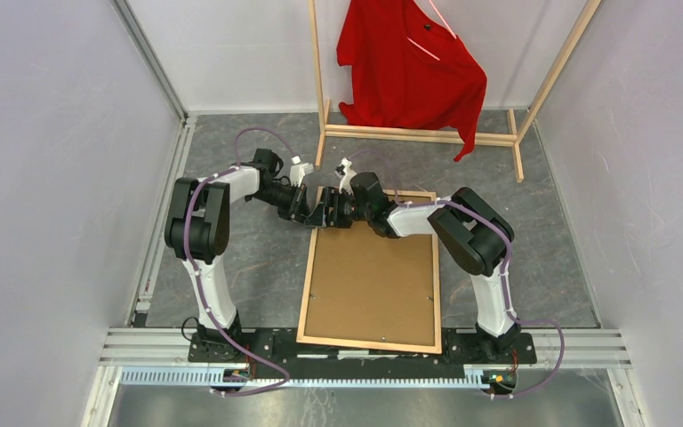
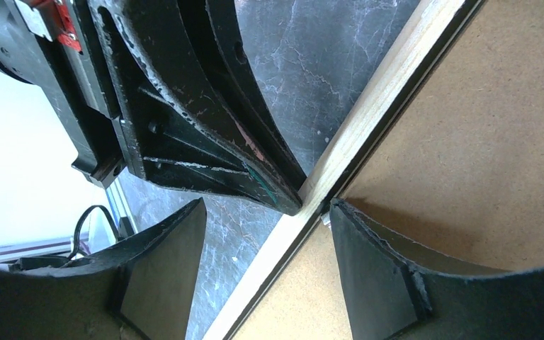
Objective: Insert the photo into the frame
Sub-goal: Install the photo frame at the center of the board, then adjust the photo frame at the center of the board.
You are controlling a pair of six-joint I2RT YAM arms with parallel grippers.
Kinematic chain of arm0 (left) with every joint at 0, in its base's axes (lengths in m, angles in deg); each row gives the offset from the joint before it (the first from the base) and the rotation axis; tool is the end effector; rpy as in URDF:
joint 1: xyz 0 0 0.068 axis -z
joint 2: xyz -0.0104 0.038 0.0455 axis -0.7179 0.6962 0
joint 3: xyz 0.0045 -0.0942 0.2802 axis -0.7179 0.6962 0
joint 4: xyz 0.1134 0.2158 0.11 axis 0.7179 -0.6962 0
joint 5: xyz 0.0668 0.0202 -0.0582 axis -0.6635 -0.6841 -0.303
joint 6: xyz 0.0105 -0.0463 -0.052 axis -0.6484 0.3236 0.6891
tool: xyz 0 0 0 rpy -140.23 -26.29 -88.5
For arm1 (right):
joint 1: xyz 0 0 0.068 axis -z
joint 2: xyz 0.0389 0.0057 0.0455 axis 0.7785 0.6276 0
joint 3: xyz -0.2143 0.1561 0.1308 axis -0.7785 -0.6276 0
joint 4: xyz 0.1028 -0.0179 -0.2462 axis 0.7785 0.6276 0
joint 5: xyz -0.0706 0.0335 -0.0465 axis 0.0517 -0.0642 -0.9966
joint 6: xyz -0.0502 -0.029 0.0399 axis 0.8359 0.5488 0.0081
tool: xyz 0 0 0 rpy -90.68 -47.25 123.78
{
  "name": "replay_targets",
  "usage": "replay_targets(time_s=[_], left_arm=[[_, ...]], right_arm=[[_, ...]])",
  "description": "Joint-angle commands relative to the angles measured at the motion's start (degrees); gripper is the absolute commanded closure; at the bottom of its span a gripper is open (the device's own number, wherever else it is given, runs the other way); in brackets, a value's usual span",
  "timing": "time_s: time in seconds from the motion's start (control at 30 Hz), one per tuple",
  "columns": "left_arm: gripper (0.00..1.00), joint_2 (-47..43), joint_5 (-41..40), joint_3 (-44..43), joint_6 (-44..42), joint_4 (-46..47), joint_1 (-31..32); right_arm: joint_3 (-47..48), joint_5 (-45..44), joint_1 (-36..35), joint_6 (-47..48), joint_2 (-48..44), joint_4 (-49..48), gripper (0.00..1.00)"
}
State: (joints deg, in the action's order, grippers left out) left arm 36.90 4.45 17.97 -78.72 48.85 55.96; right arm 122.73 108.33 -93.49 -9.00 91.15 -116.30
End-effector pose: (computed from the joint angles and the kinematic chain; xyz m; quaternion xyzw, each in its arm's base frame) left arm 0.3705 -0.1094 0.1382 0.2477 0.8749 -0.4001 0.1144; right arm 0.3273 0.3299 0.1400 -0.0736 0.8395 0.4835 0.2366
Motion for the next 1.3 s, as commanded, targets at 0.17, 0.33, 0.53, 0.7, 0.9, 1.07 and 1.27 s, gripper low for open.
replay_targets(time_s=[0.17, 0.33, 0.53, 0.7, 0.9, 1.07, 1.27], left_arm=[[0.85, -0.78, -2.97, 0.37, -4.69, -2.93, 0.80], [0.68, -1.79, -3.60, -2.80, -9.85, -10.30, 0.28], [0.62, -4.49, -7.41, -1.03, -17.44, -15.60, 0.11], [0.63, -9.85, -12.53, 5.65, -23.92, -15.86, 0.27], [0.66, -15.55, -19.68, 13.67, -27.51, -12.76, 4.39], [0.66, -16.76, -22.57, 16.66, -26.53, -11.54, 8.59], [0.67, -17.15, -21.88, 17.01, -25.72, -11.28, 10.89]], right_arm=[[7.31, 1.60, 1.42, 4.31, -0.85, 6.06, 0.26], [4.57, -2.77, 7.36, 8.19, -9.49, 10.33, 0.13], [-8.10, -13.63, 17.24, 13.28, -24.46, 19.38, 0.04], [-21.39, -28.18, 24.21, 17.35, -37.28, 23.83, 0.02], [-32.31, -25.66, 29.23, 13.70, -42.35, 20.12, 0.02], [-33.33, -17.13, 28.71, 9.75, -38.79, 13.62, 0.02], [-20.31, -20.25, 20.33, 12.72, -28.88, 17.87, 0.02]])
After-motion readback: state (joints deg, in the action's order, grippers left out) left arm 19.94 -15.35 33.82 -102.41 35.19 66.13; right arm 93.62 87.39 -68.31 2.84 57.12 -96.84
